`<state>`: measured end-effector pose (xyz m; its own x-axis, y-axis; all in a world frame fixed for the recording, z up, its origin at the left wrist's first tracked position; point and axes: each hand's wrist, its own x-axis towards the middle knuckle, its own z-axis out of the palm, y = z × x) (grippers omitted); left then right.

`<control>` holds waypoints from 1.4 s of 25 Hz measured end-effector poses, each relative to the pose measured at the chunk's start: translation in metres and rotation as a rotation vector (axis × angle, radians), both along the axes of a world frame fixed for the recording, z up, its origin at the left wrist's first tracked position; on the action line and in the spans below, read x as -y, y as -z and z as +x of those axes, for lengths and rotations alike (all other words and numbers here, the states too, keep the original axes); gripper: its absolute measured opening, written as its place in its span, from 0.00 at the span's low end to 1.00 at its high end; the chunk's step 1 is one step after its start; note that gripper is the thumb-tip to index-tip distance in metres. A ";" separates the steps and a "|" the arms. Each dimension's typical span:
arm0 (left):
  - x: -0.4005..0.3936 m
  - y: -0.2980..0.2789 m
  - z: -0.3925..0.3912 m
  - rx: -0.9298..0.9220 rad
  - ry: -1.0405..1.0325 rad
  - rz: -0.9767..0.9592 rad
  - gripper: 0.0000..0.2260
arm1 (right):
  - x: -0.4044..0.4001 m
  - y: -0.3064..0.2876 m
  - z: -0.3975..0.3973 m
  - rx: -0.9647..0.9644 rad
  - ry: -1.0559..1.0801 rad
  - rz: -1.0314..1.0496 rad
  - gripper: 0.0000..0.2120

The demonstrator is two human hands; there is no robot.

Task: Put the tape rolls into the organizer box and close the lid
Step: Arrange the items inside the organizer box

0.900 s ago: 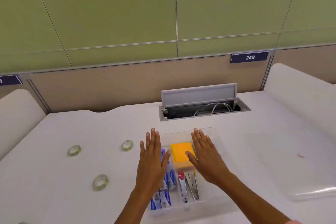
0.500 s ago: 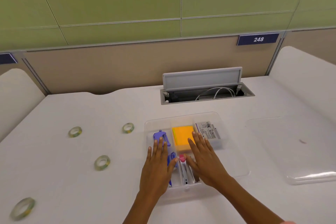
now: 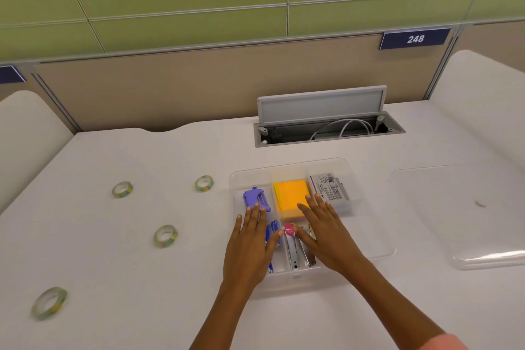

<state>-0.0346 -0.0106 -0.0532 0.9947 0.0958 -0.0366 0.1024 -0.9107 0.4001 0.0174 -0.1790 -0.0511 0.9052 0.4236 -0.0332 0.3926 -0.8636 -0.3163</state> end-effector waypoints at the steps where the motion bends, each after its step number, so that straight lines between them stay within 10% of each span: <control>1: 0.000 -0.002 -0.001 0.005 -0.009 -0.020 0.53 | 0.000 0.000 0.000 -0.001 0.001 0.012 0.56; 7: -0.005 -0.012 -0.008 0.311 -0.163 -0.435 0.23 | 0.001 0.001 0.001 0.005 -0.021 0.014 0.57; 17: -0.026 -0.003 -0.017 0.319 -0.181 -0.532 0.24 | 0.000 -0.001 0.000 0.007 -0.012 0.010 0.44; 23: -0.083 0.017 -0.043 0.409 -0.437 -0.436 0.16 | -0.003 -0.007 0.000 0.024 -0.038 -0.067 0.53; 27: -0.135 0.033 -0.068 0.400 -0.578 -0.232 0.18 | -0.038 -0.029 0.000 0.060 -0.158 0.025 0.29; 35: -0.153 0.048 -0.076 0.138 -0.589 0.057 0.20 | -0.162 -0.039 -0.018 0.006 -0.575 0.030 0.26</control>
<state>-0.1106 0.1426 -0.1009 0.7689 0.6297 0.1105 0.5462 -0.7369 0.3984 -0.0008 -0.0168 -0.0119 0.5292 0.8484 -0.0090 0.7981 -0.5014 -0.3341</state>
